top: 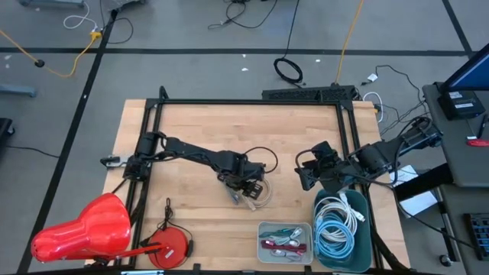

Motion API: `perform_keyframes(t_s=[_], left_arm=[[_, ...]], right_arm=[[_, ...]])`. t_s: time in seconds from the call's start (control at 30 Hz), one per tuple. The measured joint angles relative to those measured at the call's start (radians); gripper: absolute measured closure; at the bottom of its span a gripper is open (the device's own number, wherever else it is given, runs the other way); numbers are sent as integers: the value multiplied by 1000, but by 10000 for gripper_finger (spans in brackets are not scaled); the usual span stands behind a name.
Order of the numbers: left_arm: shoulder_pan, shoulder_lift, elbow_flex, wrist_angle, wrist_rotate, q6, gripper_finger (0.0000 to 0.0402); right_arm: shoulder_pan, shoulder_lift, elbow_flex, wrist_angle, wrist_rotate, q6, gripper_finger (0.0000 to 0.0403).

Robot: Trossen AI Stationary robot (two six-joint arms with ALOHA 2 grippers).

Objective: Pick & Place USB Port
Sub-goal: Put the brown HDMI cable into the blue bin

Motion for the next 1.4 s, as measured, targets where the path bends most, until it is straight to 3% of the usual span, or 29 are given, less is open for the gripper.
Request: perform_keyframes(t_s=[0.47,0.57,0.7,0.8,0.93,1.23,1.4], left_arm=[[12,78,5,23,1,46,218],[14,90,5,12,-3,64,262],[14,88,2,21,-8,126,365],[15,66,2,38,-32,141,366],[19,-3,-6,14,-145,150,366],[51,-329,-4,-15,-347,151,366],[63,-454,0,7,-420,144,366]], right_arm=[[-1,-1,0,82,4,-76,206],[-1,-1,0,96,4,-82,206],[-1,-1,0,105,4,-87,206],[-1,-1,0,105,2,-76,206],[-1,-1,0,106,3,-57,206],[-49,-1,-78,132,4,-9,191],[-115,0,-207,379,-59,13,158]])
